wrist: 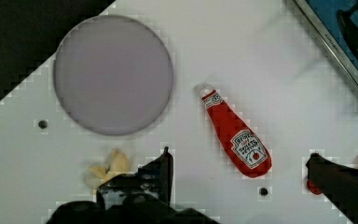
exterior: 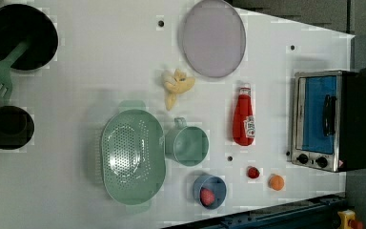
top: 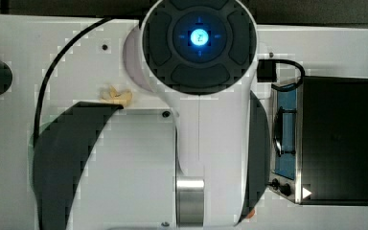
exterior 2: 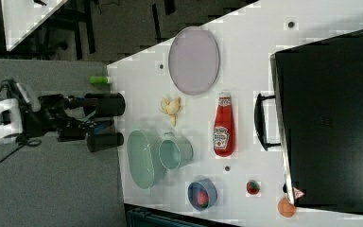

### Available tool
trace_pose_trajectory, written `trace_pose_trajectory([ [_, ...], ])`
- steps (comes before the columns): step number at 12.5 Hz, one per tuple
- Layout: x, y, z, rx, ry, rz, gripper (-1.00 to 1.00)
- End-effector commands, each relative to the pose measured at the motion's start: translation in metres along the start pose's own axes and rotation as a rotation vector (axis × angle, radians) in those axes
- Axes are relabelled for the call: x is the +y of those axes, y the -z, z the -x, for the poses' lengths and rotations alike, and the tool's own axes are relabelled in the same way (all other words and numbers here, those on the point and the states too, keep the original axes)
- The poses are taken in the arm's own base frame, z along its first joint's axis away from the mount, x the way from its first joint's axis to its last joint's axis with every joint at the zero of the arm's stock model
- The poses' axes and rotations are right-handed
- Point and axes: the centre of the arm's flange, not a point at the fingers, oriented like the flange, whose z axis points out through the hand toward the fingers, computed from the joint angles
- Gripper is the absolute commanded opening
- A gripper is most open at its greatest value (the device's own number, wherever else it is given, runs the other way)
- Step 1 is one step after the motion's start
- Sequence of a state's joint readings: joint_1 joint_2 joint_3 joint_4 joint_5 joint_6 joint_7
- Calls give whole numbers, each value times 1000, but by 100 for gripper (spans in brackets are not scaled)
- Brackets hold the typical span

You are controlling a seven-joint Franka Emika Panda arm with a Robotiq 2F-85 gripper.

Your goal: Pick ketchup from strainer and place it on the table

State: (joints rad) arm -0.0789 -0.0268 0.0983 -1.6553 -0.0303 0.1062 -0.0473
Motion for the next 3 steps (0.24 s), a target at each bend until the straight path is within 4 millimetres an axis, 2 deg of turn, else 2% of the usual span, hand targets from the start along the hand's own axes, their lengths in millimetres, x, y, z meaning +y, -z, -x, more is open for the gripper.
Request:
trace_pose_trajectory([
  [1,-1,-29,-3,-72,-77,53,100],
  [3,-2,-34,-3,-80,-76,60,100],
])
